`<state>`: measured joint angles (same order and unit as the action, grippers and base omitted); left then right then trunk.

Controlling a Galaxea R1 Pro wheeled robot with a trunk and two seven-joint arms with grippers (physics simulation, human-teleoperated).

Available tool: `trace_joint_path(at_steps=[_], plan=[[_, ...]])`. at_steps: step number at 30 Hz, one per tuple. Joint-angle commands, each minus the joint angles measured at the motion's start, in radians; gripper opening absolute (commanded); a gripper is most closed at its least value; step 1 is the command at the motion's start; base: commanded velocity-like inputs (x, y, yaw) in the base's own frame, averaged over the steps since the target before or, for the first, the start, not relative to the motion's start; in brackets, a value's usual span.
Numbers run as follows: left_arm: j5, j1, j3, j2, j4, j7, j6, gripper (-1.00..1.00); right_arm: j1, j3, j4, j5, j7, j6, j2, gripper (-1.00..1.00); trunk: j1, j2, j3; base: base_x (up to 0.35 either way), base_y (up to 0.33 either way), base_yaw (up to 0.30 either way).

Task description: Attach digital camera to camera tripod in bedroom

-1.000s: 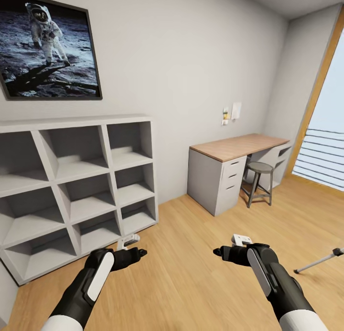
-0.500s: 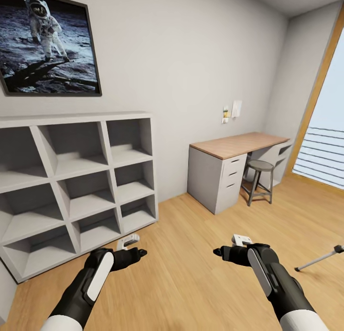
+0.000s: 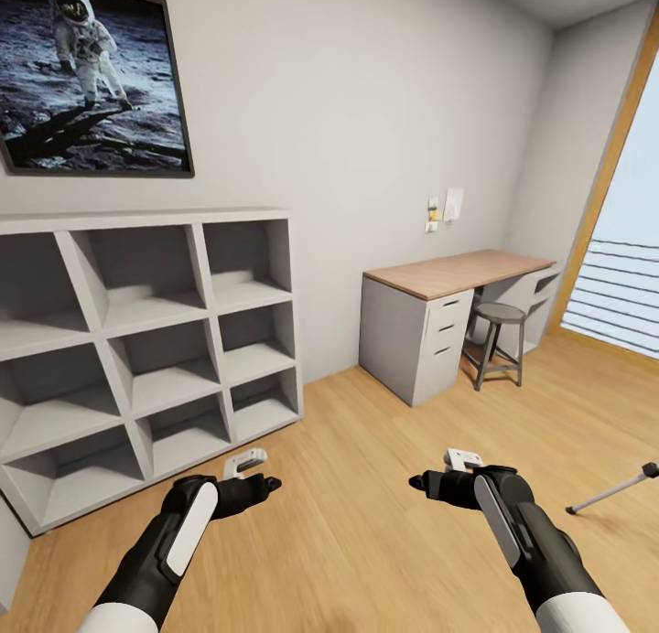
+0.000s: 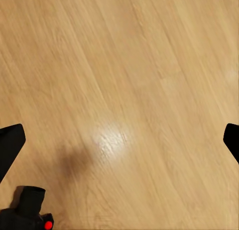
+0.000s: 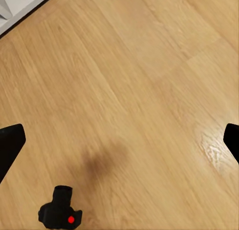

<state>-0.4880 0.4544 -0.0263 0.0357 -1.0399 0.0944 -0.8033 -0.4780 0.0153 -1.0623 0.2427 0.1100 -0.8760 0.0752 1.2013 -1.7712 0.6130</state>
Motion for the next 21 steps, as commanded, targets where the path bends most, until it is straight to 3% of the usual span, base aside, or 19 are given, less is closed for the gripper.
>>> trace_joint_path(at_steps=[1, 21], plan=[[-0.011, 0.000, -0.001, 0.000, -0.002, 0.010, -0.004, 1.00, -0.001, 0.002, -0.001, -0.006, 0.008, -0.005, 0.000, 1.00, 0.004, -0.008, 0.004, 0.000, 0.000, 0.000], [-0.016, 0.000, 0.002, 0.003, 0.011, 0.018, -0.006, 1.00, -0.001, 0.002, -0.002, 0.000, 0.008, -0.008, 0.003, 1.00, 0.081, -0.148, 0.067, 0.000, 0.000, 0.000]])
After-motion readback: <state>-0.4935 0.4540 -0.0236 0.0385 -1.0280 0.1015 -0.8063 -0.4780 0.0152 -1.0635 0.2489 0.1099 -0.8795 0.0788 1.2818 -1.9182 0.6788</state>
